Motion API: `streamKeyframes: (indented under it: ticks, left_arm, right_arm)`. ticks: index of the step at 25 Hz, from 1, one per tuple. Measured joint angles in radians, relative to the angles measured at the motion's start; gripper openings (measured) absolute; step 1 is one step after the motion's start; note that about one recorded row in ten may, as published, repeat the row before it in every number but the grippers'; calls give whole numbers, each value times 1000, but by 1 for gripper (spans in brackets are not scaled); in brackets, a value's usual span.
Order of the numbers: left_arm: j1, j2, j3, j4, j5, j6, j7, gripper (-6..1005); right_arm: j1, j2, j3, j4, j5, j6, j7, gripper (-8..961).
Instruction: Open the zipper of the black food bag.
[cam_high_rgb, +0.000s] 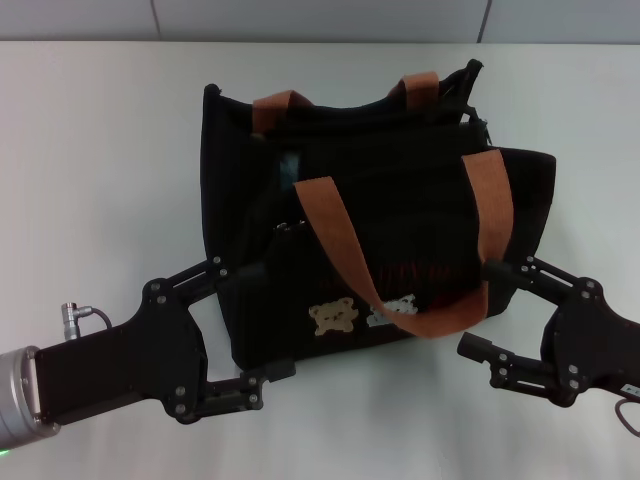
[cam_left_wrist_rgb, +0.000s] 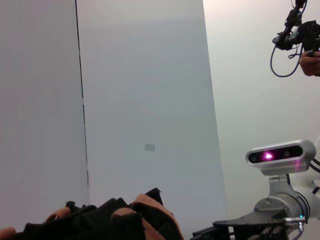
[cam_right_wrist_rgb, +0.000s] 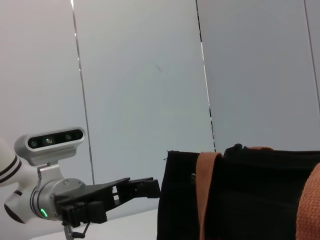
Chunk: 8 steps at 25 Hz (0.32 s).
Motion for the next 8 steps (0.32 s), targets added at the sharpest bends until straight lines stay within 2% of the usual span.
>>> streamKeyframes:
  ticks: [8]
  left_arm:
    - [2,0,-1,0,0,-1,5,829]
  right_arm:
    - [-2,0,4,0,0,-1,0,826]
